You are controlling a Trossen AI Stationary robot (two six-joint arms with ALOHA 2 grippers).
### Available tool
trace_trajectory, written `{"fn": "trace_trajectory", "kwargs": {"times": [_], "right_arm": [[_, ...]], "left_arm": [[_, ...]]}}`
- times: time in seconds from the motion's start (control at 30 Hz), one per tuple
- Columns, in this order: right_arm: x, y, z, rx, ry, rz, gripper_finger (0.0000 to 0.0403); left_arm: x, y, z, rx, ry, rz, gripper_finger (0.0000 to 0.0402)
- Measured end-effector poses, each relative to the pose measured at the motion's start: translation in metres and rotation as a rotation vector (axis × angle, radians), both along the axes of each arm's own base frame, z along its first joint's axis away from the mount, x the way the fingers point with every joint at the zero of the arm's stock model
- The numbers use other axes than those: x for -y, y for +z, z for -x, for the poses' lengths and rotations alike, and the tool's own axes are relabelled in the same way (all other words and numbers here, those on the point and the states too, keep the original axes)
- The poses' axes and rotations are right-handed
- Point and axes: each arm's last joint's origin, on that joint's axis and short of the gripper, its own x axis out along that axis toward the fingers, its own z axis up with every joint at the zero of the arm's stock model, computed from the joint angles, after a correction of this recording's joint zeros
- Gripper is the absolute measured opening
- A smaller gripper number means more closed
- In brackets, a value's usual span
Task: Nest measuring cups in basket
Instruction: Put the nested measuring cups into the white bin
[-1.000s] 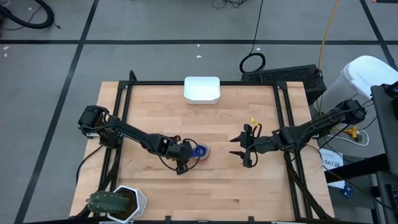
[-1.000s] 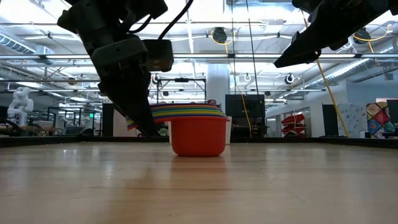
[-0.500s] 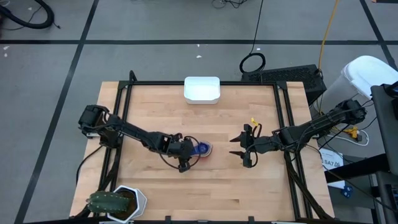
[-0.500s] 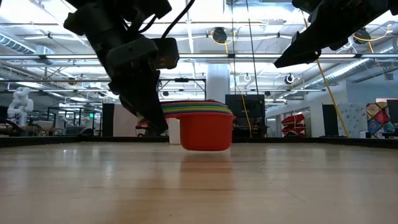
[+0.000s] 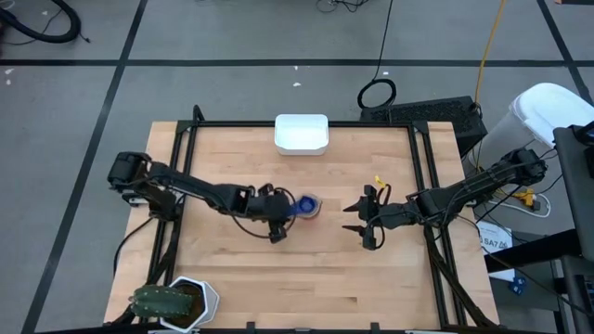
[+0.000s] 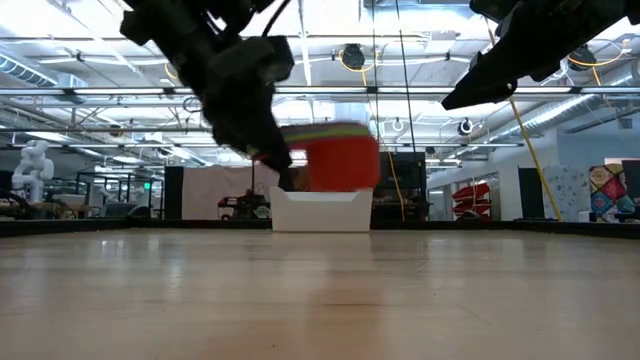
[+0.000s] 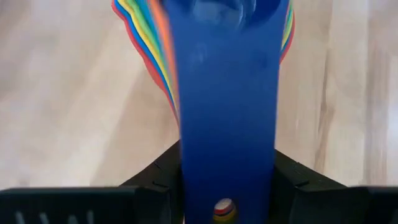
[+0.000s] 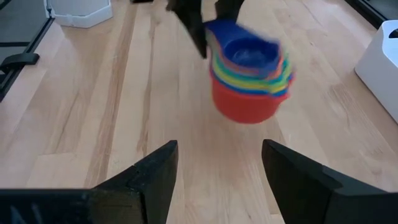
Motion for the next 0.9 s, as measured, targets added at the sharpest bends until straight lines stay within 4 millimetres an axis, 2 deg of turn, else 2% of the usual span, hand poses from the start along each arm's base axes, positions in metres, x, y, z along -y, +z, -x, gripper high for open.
{"fn": "trace_trajectory", "kwargs": {"times": [0.2, 0.37, 0.47, 0.77, 0.9], "right_arm": [[0.000, 0.000, 0.000, -0.002, -0.005, -0.007, 0.0224], [0.000, -0.001, 0.001, -0.009, -0.013, -0.015, 0.0224], [0.000, -0.003, 0.000, 0.003, -0.012, -0.020, 0.0224], [0.002, -0.025, 0.007, -0.005, -0.036, -0.066, 0.0224], [0.002, -0.026, 0.008, 0.003, -0.016, -0.079, 0.0224]], "left_arm": [[-0.024, 0.026, 0.007, 0.071, 0.031, -0.052, 0.0138], [-0.036, 0.037, 0.015, 0.070, 0.050, -0.062, 0.0138], [-0.036, 0.038, 0.018, 0.051, 0.042, -0.062, 0.0138], [-0.036, 0.035, 0.020, 0.019, 0.039, -0.061, 0.0138], [-0.036, 0.035, 0.020, 0.019, 0.040, -0.061, 0.0138]]}}
